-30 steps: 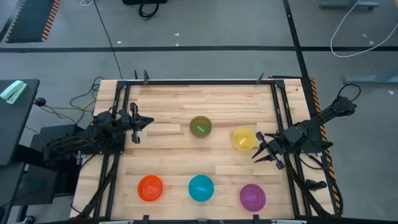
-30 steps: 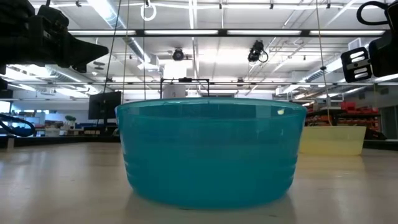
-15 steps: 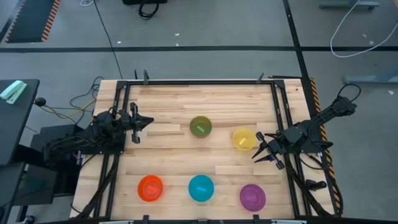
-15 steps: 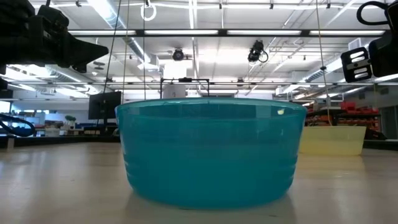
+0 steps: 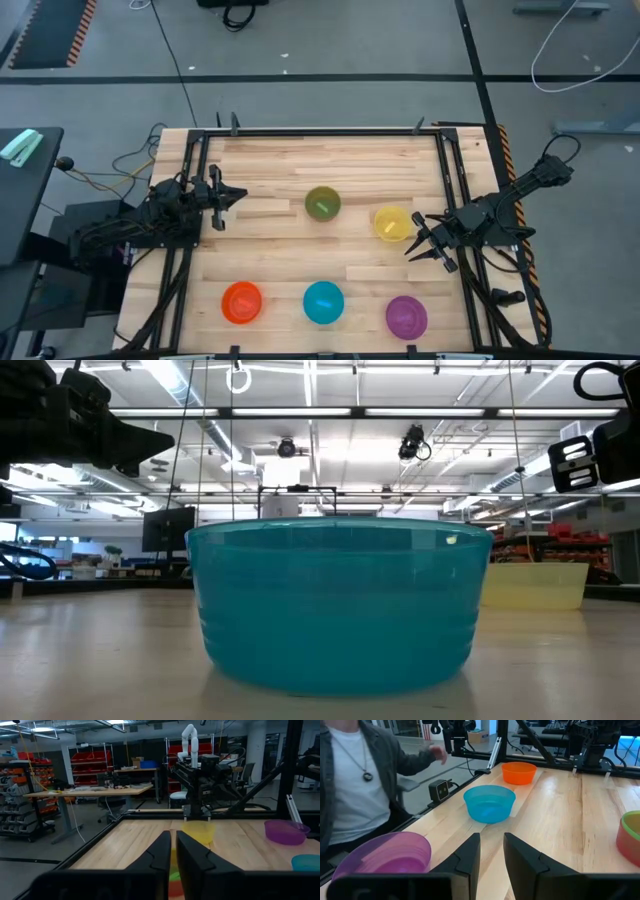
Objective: Nest bowls inside each other
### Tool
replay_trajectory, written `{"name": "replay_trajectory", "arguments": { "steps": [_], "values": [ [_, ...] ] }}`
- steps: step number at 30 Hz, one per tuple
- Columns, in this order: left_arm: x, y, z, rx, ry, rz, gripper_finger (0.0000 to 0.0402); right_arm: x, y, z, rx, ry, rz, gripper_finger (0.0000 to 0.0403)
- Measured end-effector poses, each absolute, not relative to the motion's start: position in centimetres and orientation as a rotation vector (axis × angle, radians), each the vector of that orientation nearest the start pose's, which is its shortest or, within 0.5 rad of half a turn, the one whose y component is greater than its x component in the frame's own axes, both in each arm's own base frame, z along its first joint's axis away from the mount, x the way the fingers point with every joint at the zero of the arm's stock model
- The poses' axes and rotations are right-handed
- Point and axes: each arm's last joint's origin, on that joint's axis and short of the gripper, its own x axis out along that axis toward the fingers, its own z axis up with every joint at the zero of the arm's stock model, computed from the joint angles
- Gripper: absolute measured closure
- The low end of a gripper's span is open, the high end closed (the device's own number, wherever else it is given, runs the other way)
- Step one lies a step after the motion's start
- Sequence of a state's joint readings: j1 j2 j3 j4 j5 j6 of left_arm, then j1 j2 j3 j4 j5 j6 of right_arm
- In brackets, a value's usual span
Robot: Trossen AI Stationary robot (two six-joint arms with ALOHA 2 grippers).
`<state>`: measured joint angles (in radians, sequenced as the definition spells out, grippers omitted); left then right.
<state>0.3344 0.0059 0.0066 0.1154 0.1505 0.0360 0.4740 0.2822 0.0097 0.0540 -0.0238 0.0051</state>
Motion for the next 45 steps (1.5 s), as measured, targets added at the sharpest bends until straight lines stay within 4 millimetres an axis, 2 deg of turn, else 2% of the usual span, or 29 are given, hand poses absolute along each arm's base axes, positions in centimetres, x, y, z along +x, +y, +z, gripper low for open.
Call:
{"name": "replay_trajectory", "arguments": {
  "steps": [15,26,35,45],
  "values": [
    [9.28,2.77,17.63,0.064,-0.109,0.186,0.0376,10.02,5.22,14.79,-0.044,0.216,0.495,0.0309],
    [9.27,2.77,17.64,0.064,-0.11,0.186,0.0365,10.02,5.22,14.79,-0.045,0.216,0.495,0.0309],
    [9.27,2.77,17.64,0.064,-0.11,0.186,0.0378,10.02,5.21,14.79,-0.045,0.216,0.495,0.0309],
    [9.28,2.76,17.64,0.064,-0.11,0.186,0.0365,10.02,5.21,14.79,-0.045,0.216,0.495,0.0309]
  ]
}}
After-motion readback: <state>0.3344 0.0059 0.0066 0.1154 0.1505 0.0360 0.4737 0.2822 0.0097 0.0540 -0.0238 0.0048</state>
